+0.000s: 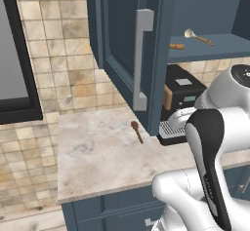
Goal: Organize the utensils by type. Pick up the wooden spoons from the counter and place them in the open cabinet. Then pick up the metallic utensils from the counter and place them in the open drawer.
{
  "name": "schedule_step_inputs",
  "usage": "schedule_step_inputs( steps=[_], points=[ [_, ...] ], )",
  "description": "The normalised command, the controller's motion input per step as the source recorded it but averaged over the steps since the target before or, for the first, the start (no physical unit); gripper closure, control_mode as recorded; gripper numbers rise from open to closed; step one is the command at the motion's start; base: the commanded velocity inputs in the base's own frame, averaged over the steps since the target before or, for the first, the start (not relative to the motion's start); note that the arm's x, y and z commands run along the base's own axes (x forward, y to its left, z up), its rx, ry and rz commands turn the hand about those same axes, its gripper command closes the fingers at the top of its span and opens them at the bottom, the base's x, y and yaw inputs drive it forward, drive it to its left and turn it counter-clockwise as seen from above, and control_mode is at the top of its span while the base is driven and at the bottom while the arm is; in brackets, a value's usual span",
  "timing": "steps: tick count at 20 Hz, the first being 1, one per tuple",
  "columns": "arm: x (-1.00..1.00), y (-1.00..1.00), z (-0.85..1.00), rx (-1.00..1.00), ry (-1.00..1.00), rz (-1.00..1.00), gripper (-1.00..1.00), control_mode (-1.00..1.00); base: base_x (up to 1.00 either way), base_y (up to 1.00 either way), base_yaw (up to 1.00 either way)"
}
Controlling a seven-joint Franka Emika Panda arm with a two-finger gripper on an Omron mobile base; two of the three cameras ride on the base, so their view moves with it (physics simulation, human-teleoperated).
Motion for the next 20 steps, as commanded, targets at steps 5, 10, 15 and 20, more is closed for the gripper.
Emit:
schedule_step_inputs(
  steps=[5,10,15,20],
  points=[
    [0.00,0.00,0.00,0.00,0.00,0.00,-1.00,1.00,0.15,-0.02,0.00],
    [0.00,0.00,0.00,0.00,0.00,0.00,-1.00,1.00,0.00,-0.02,0.00],
    [0.00,0.00,0.00,0.00,0.00,0.00,-1.00,1.00,0.01,0.00,0.00],
    [0.00,0.00,0.00,0.00,0.00,0.00,-1.00,1.00,0.12,0.00,0.00]
  ],
)
